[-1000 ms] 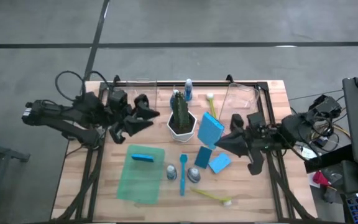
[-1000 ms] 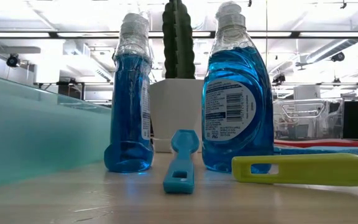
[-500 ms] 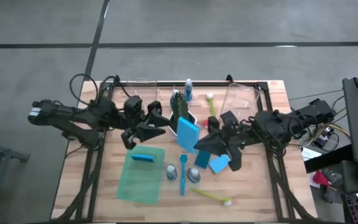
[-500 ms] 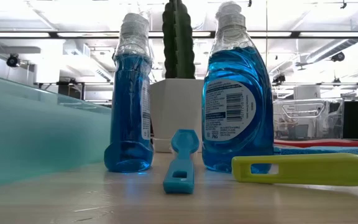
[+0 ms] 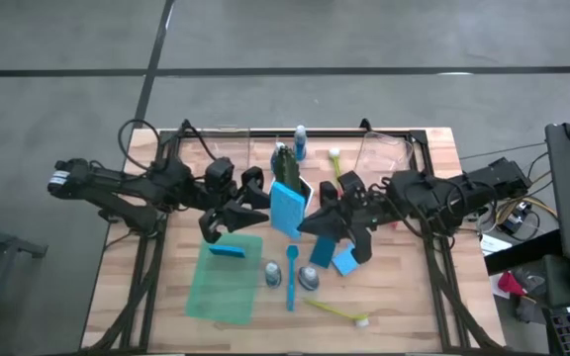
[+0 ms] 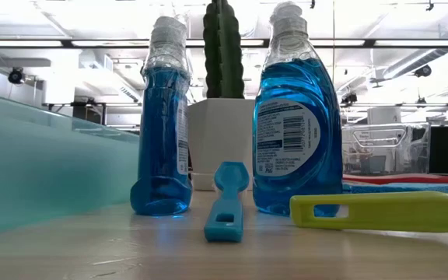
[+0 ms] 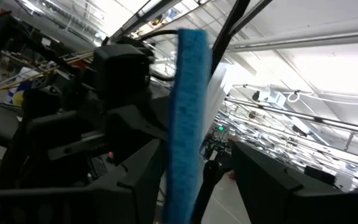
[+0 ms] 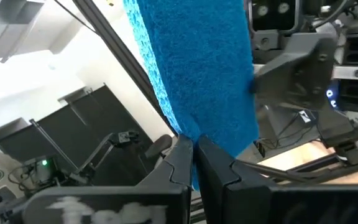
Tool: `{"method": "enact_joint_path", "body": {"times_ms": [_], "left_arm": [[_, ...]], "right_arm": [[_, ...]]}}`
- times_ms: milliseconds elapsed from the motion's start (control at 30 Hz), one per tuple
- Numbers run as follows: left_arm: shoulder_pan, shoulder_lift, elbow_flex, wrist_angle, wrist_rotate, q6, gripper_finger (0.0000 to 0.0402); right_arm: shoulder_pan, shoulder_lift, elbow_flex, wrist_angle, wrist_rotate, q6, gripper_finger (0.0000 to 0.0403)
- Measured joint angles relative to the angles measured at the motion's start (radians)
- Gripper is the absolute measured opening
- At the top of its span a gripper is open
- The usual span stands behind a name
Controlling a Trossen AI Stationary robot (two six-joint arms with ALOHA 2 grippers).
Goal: Pick & Place Kitchen Sink Supplies
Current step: Put the blue sponge wipe into the green bin
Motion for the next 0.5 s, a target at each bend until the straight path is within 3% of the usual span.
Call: {"method": "enact_joint_path", "body": {"times_ms": [300, 500], "left_arm": [[0.001, 0.013, 0.002, 0.016, 0.0, -0.002, 0.0169], [0.001, 0.016, 0.002, 0.014, -0.014, -0.009, 0.0112]], "right_arm": [[-0.034, 0.0, 0.0, -0.008, -0.014, 0.026, 0.0008], [-0.041, 0.0, -0.001, -0.01, -0.013, 0.041, 0.0008]]}}
